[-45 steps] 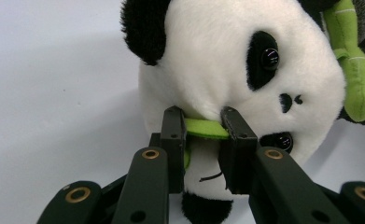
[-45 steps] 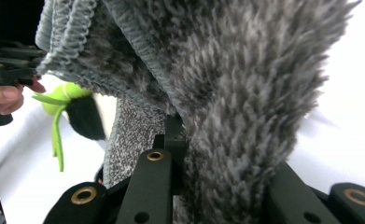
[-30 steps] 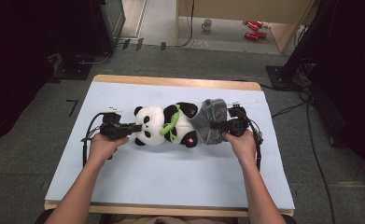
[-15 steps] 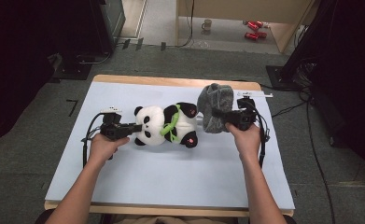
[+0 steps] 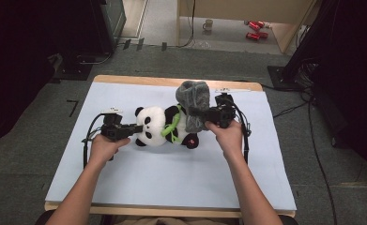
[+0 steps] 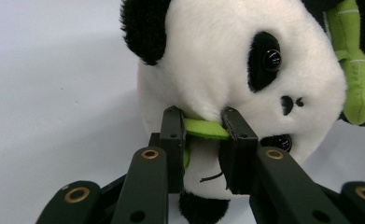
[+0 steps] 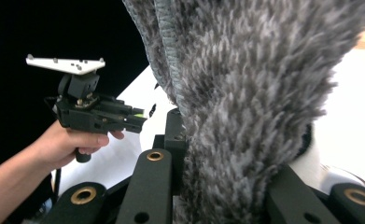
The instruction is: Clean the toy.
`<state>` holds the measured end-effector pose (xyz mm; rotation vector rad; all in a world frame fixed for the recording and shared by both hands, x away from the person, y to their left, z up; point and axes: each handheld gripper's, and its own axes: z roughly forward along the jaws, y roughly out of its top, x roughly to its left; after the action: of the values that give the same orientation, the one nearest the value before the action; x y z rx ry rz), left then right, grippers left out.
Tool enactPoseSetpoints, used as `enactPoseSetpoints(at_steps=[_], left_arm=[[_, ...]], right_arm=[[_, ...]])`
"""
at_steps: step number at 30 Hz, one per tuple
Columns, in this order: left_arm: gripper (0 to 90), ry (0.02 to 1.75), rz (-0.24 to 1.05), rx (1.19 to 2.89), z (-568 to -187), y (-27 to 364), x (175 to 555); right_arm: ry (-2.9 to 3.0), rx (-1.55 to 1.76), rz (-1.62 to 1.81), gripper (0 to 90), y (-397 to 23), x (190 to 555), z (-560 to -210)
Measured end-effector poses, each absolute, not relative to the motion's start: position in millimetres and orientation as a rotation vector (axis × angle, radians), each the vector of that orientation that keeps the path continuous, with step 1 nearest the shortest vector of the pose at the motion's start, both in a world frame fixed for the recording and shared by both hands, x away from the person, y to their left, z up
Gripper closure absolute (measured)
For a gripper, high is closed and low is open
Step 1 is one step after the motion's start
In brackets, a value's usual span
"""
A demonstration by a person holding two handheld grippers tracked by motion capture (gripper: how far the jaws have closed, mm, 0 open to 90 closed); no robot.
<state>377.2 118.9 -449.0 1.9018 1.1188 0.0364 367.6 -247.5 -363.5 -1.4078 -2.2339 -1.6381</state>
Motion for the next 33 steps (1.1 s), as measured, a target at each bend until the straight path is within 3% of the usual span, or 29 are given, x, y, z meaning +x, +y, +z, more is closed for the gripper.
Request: enactPoseSetpoints(at_steps=[5,27,33], left_arm=[[73.6,1.119,0.029,1.896,-449,119,377],[73.5,1.128,0.045,1.906,-450,119,378],[73.3,1.133,0.043,1.902,-450,119,378]], right_arm=[[-2.332,-1.468,-1.536,78.0,-239,377,-375],[-2.28,-1.767,-1.245,78.4,-297,378,-429],[-2.257,-1.747,-1.351,78.6,-306,365,-409]])
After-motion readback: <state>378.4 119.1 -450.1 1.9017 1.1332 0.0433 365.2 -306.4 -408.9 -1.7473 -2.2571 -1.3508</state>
